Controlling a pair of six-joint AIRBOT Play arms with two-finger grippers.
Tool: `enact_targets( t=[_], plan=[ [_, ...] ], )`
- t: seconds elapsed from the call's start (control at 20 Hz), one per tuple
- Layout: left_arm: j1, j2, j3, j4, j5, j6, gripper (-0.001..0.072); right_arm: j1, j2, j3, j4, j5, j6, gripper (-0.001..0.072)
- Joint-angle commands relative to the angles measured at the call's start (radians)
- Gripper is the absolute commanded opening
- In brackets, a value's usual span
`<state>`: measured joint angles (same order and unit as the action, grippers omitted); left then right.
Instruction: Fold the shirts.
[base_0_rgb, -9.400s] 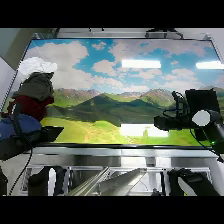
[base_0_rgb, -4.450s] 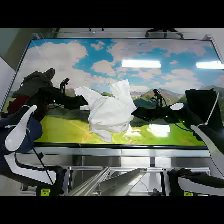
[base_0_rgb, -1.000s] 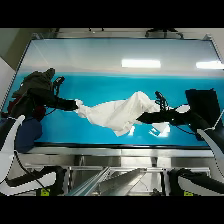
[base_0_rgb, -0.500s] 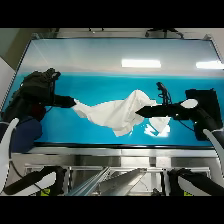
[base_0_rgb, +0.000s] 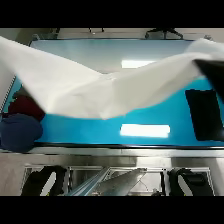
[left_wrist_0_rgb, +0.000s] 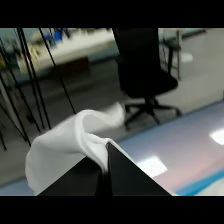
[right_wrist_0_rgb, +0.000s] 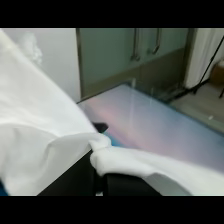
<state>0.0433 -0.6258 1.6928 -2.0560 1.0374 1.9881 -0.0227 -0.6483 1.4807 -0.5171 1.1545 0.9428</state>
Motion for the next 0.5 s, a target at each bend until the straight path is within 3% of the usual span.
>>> enact_targets(
  t=[0.0,0.25,0.45],
  plan=[
    [0.001,-0.027,0.274,0.119,0.117,-0.044,0.0012,-0.02,0.028,0.174,-0.071,-0.005,0.038,0.0021],
    [0.0,-0.37,0.325,0.114,0.225,-0.041,0.0012,-0.017,-0.115,0.04,-0.075,0.026,0.053,0.0021],
    [-0.006,-0.75,0.325,-0.004,0.212,0.005,0.0012,-0.017,-0.3,-0.243,-0.085,-0.096,0.021,0.0022]
  ],
)
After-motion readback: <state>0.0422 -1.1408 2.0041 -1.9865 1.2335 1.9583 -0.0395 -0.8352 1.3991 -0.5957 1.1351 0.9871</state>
